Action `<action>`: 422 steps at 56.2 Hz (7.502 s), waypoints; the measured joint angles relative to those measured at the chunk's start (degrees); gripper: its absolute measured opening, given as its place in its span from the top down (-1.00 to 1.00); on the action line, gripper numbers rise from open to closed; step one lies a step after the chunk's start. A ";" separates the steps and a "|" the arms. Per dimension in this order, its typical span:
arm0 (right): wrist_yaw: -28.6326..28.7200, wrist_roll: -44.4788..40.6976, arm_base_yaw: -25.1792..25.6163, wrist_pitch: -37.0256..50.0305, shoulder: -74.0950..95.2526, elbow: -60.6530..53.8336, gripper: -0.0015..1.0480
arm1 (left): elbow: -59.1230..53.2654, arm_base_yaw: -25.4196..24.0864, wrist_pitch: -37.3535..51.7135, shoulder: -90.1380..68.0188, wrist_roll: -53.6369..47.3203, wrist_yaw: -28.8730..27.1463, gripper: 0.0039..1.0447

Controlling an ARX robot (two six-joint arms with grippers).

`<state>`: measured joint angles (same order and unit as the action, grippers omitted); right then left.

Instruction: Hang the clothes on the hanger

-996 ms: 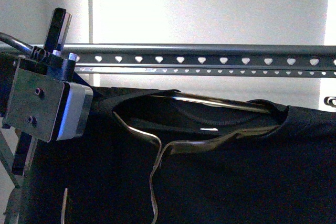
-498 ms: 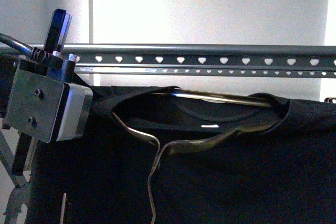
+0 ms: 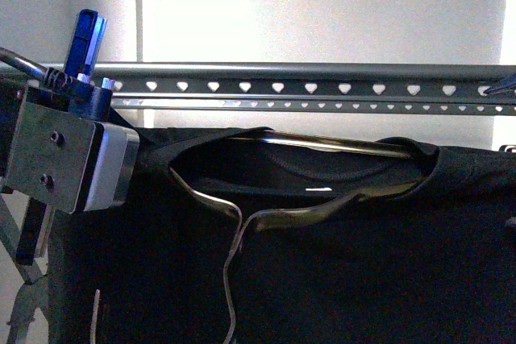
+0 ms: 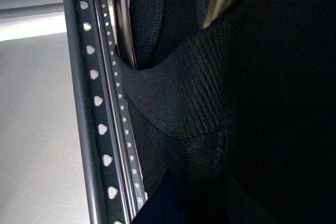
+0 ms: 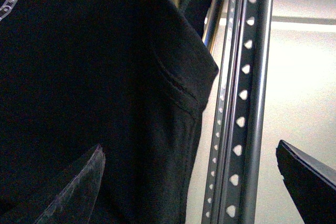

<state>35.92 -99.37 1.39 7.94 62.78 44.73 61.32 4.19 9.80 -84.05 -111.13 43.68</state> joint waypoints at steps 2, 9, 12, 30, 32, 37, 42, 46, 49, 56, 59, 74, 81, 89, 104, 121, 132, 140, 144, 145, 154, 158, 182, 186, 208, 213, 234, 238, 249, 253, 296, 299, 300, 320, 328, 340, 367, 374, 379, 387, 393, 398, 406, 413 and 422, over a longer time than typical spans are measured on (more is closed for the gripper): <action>-0.50 1.09 -0.15 0.46 1.03 0.70 -0.86 | 0.00 -0.04 0.00 0.00 0.00 -0.02 0.92; -2.03 3.56 -0.92 1.20 3.02 2.08 -0.86 | 0.00 -0.04 0.00 0.00 0.00 -0.02 0.92; -2.97 4.92 -1.51 1.42 4.09 2.78 -0.86 | 0.00 -0.04 0.00 0.00 0.02 -0.02 0.92; -10.84 12.22 -6.27 4.87 12.39 7.98 -0.86 | 0.00 -0.07 0.00 0.00 0.04 -0.46 0.92; -11.69 12.72 -6.67 4.92 13.46 8.68 -0.86 | 0.00 -0.13 0.00 0.00 0.04 -0.48 0.92; -13.73 14.19 -7.41 5.60 16.09 10.21 -0.75 | 0.00 -0.17 0.00 0.00 0.04 -0.63 0.92; -14.73 14.36 -7.54 5.53 17.53 10.86 -0.55 | 0.00 -0.17 0.00 0.00 0.04 -0.66 0.92; -15.52 14.51 -7.52 5.03 18.62 11.32 -0.32 | 0.00 -0.15 0.00 0.00 0.04 -0.68 0.92; -16.04 14.82 -7.41 5.05 19.19 11.39 -0.12 | 0.00 -0.15 0.00 0.00 0.04 -0.68 0.92; -16.11 16.44 -6.91 5.86 19.34 11.37 0.28 | 0.00 -0.15 0.00 0.00 0.07 -0.66 0.92; -15.98 18.14 -6.56 6.25 19.15 11.37 0.48 | 0.00 -0.15 0.00 0.00 0.26 -0.50 0.92; -15.63 24.96 -3.63 1.95 17.70 11.37 0.82 | 0.81 0.04 0.39 0.07 1.55 0.44 0.34; -15.91 28.48 -2.01 -2.34 16.85 11.37 0.82 | 1.03 0.04 0.50 0.11 1.55 0.44 0.06; -15.80 30.88 -0.22 -8.24 15.54 11.37 0.83 | 1.03 0.04 0.48 0.11 1.53 0.44 -0.25; -12.17 35.54 6.14 -24.61 13.49 10.16 0.83 | 1.03 0.04 0.48 0.11 1.53 0.46 -0.92; -6.43 61.59 12.61 -34.95 10.43 12.63 0.83 | 1.01 0.07 0.48 0.09 1.57 -0.46 -0.77; -2.05 77.79 11.87 -42.05 9.16 18.56 0.83 | 1.01 0.07 0.48 0.04 1.55 -1.25 -0.76; -3.65 83.91 9.51 -43.95 10.25 21.35 0.83 | 1.01 0.07 0.48 0.04 1.55 -1.75 -0.90; -4.72 86.42 8.37 -44.39 11.93 23.15 0.83 | 2.01 -1.38 2.32 0.02 8.61 -7.87 -0.89; -5.01 87.08 8.11 -44.44 12.50 23.63 0.83 | 3.04 -1.99 3.67 -0.13 14.99 -13.51 -0.92; -8.46 91.80 6.60 -44.54 17.66 28.76 0.83 | 9.44 -5.95 7.19 1.75 67.49 -32.13 -0.88; -9.99 94.05 5.81 -44.98 20.04 31.74 0.83 | 9.44 -5.62 7.17 2.23 86.66 -31.65 -0.88; -14.99 104.67 5.64 -45.79 31.34 46.01 0.84 | 15.37 -10.38 10.91 0.48 123.54 -30.12 -0.88; -15.76 106.03 6.25 -45.35 31.54 46.31 0.84 | 16.11 -11.65 8.37 0.17 132.30 -27.30 -0.88; -17.44 110.14 8.37 -43.93 33.03 46.64 0.84 | -13.53 -3.69 12.48 16.20 114.29 -42.95 0.16; -18.38 110.31 8.81 -43.63 33.22 46.64 0.84 | -19.65 -3.87 15.50 19.21 112.96 -43.60 0.40; -18.95 111.03 7.04 -40.39 34.10 44.30 0.84 | -38.45 -4.13 22.82 28.46 111.47 -43.69 0.94; -19.15 111.03 6.75 -38.95 34.10 42.07 0.84 | -41.27 -4.13 23.63 30.51 111.45 -43.67 0.94; -19.61 111.14 5.84 -34.45 33.94 35.71 0.84 | -47.98 -4.13 24.33 35.93 111.43 -43.71 0.94; -19.26 111.01 5.38 -32.41 33.14 33.14 0.84 | -49.96 -4.13 24.30 38.25 111.43 -43.69 0.94; -14.82 108.37 6.86 -31.78 25.49 28.98 0.84 | -59.74 -4.13 14.69 58.23 111.40 -43.71 0.94; -15.10 108.43 7.30 -33.35 26.73 31.71 0.84 | -60.28 -4.13 14.91 59.25 111.34 -43.80 0.94; -15.21 108.59 7.48 -33.75 27.17 32.65 0.84 | -60.28 -4.13 14.51 59.63 111.30 -43.69 0.94; -22.21 112.32 6.60 -40.17 37.64 47.84 0.84 | -60.28 -4.13 5.33 69.26 111.25 -43.74 0.94; -23.19 112.98 5.55 -39.60 38.49 47.63 0.84 | -60.28 -4.13 3.13 71.36 111.25 -43.71 0.94; -23.71 113.13 4.83 -36.98 38.49 43.69 0.84 | -60.28 -4.13 0.59 73.90 111.25 -43.74 0.94; -30.97 108.15 3.56 -11.10 27.80 19.30 0.01 | -60.28 -4.13 -9.66 83.80 111.23 -43.71 0.94; -31.87 108.39 3.17 2.01 7.87 3.41 -0.52 | -60.28 -4.13 -9.66 83.80 111.23 -43.71 0.94; -32.28 108.19 2.47 1.66 -7.45 -4.96 -0.83 | -60.28 -4.13 -9.66 83.80 111.25 -43.71 0.94; -42.07 103.10 -5.75 -7.26 -39.89 -19.89 -0.86 | -60.28 -4.13 -9.66 83.80 111.25 -43.71 0.94; -48.78 100.48 -13.35 -9.29 -51.69 -27.78 -0.52 | -60.28 -4.13 -9.66 83.82 111.25 -43.67 0.94; -47.89 99.73 -13.99 -8.04 -56.50 -39.26 -0.12 | -60.28 -4.13 -9.66 83.80 111.25 -43.74 0.94; -39.91 99.51 -7.78 -8.17 -59.32 -40.89 0.49 | -60.28 -4.13 -9.66 83.80 111.25 -43.71 0.94; -36.54 99.49 -1.86 -8.22 -60.06 -41.51 0.93 | -60.28 -4.13 -9.66 83.82 111.25 -43.76 0.94; -35.87 99.34 -1.60 -8.09 -62.05 -43.65 0.95 | -60.28 -4.13 -9.66 83.82 111.25 -43.74 0.94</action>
<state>0.05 -0.03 -0.21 -0.14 0.73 1.08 1.04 0.05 0.14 -0.23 0.12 -0.05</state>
